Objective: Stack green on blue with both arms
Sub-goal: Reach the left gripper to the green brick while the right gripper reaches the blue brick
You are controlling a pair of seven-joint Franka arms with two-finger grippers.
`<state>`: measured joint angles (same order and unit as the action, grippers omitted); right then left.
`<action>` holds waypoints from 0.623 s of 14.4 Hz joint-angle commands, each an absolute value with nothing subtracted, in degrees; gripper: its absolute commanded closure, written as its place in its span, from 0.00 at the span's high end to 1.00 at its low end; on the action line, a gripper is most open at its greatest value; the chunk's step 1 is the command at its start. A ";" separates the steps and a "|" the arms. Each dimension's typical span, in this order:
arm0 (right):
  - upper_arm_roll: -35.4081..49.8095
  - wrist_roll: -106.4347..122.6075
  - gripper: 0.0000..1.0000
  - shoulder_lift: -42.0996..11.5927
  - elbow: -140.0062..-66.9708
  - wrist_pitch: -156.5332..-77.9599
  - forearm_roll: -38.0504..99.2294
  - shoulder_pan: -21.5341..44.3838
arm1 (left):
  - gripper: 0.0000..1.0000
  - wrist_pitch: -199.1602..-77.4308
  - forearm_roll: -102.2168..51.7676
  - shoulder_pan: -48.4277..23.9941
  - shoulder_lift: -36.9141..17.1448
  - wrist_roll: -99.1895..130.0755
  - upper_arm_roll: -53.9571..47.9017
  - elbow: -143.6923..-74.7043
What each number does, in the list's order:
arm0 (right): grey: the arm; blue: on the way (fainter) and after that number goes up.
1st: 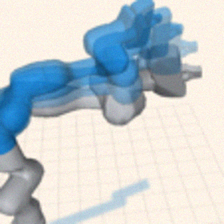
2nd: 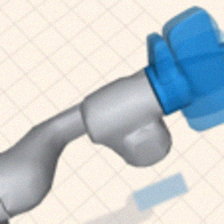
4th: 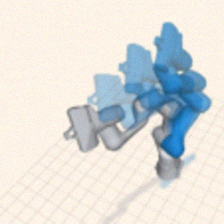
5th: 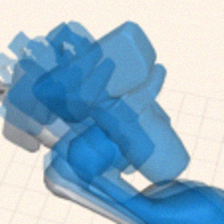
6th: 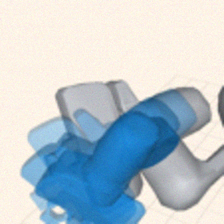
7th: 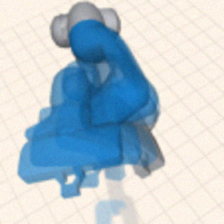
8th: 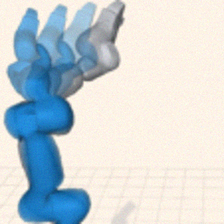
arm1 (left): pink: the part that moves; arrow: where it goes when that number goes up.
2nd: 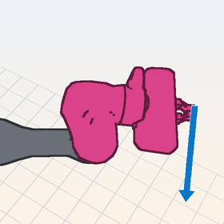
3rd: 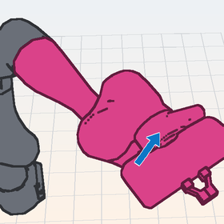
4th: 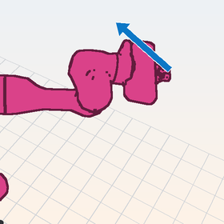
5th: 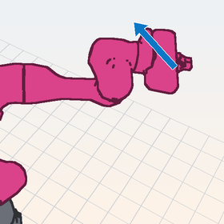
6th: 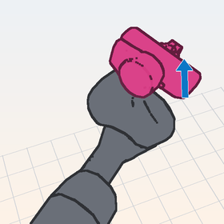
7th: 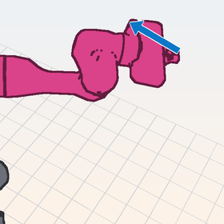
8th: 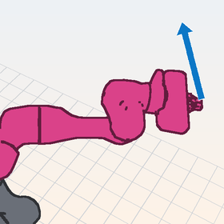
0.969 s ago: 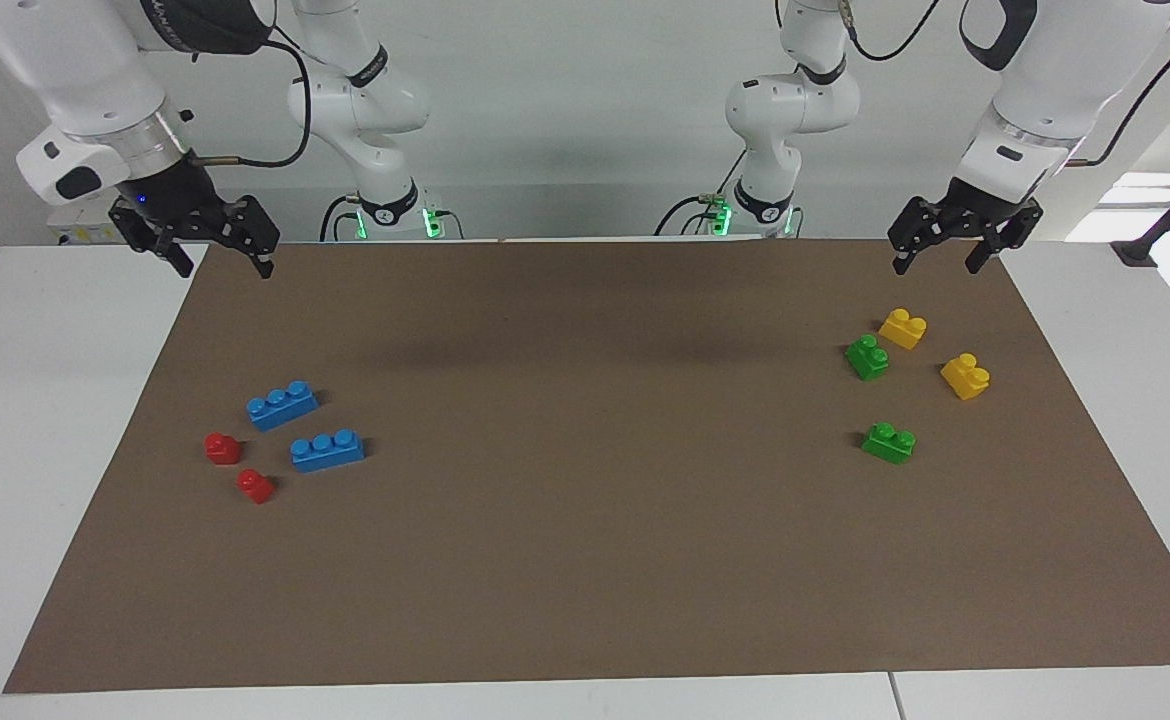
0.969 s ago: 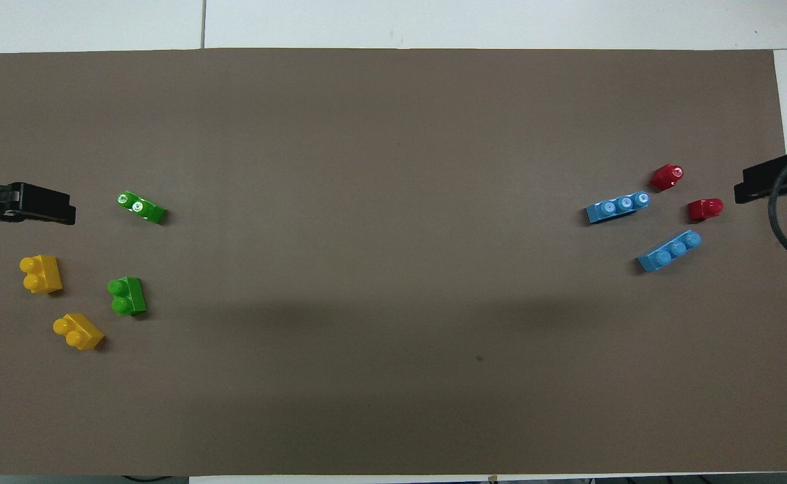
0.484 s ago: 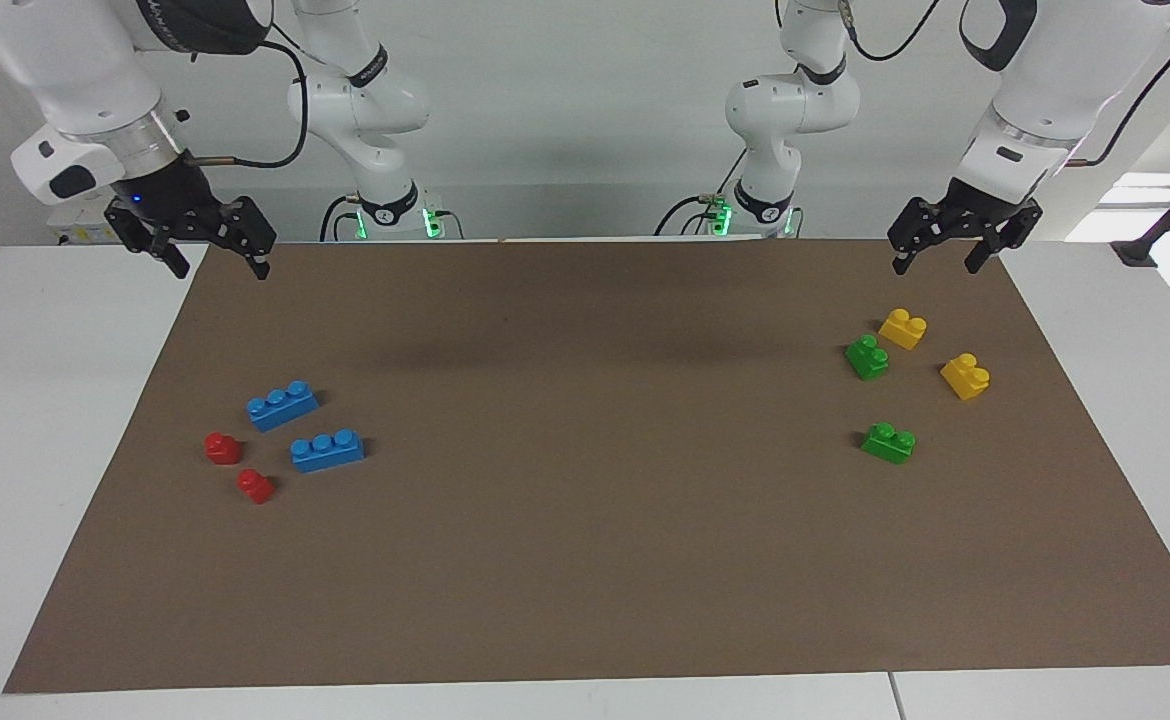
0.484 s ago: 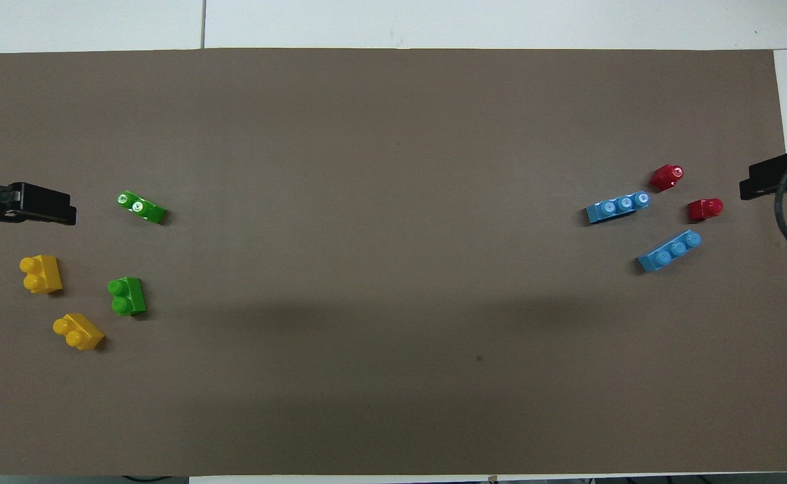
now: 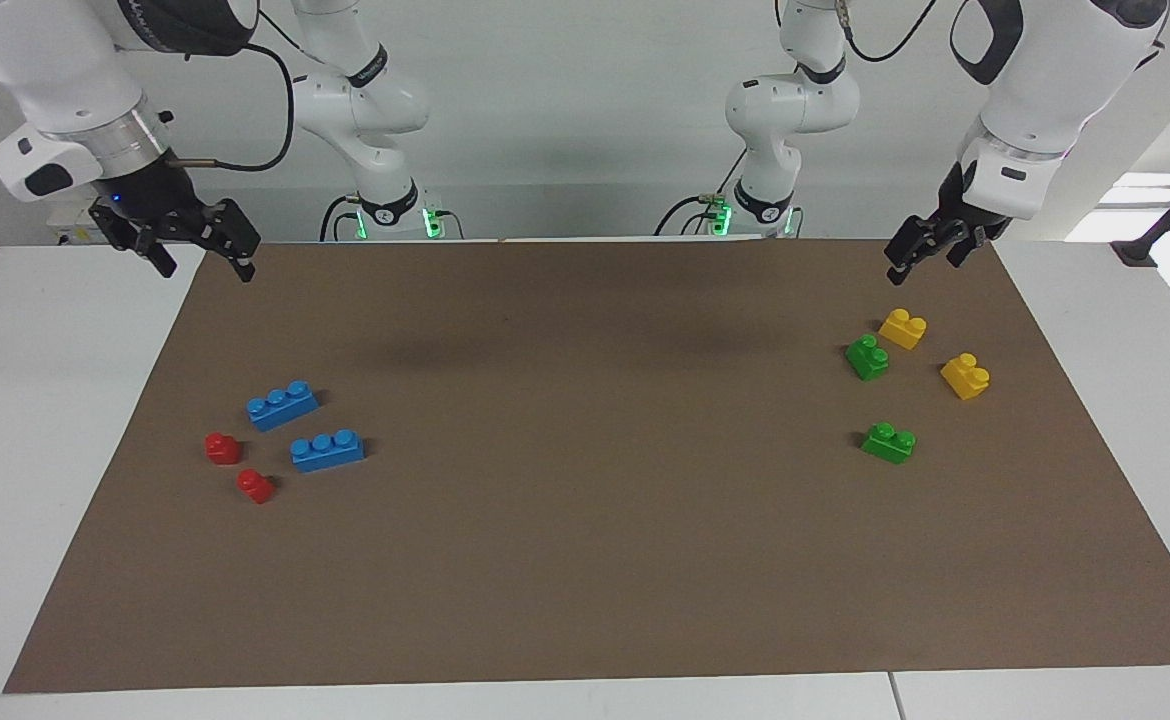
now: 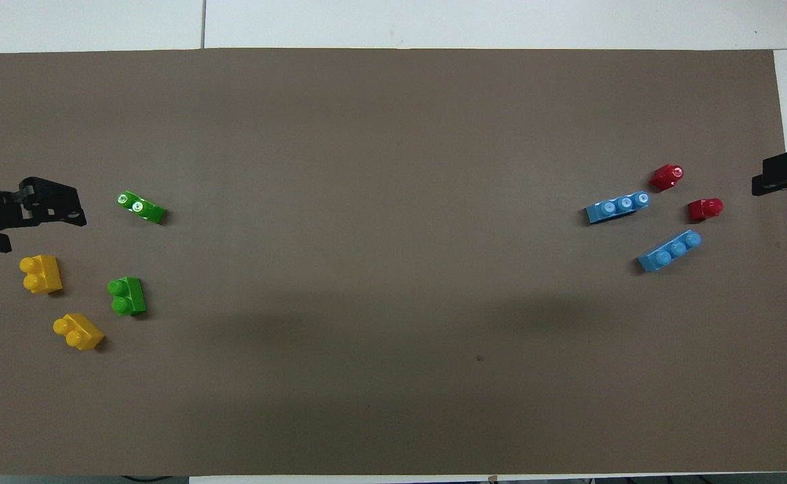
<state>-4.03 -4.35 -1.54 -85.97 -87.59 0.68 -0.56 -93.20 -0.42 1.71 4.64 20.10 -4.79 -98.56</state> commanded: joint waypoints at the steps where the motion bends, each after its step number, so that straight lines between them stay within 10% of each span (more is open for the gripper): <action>1: -3.69 -11.65 1.00 -0.53 -87.54 -88.95 0.62 -0.97 | 1.00 -98.77 -1.14 1.14 8.35 29.41 -4.31 -106.16; 9: -3.60 -37.92 1.00 1.05 -91.92 -89.82 1.40 -0.79 | 1.00 -111.60 -3.34 2.81 4.93 48.67 -4.22 -113.38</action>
<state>-4.00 -30.77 -1.34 -87.98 -88.02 0.78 -0.46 -107.20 -2.31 2.32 5.59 43.71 -4.19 -111.21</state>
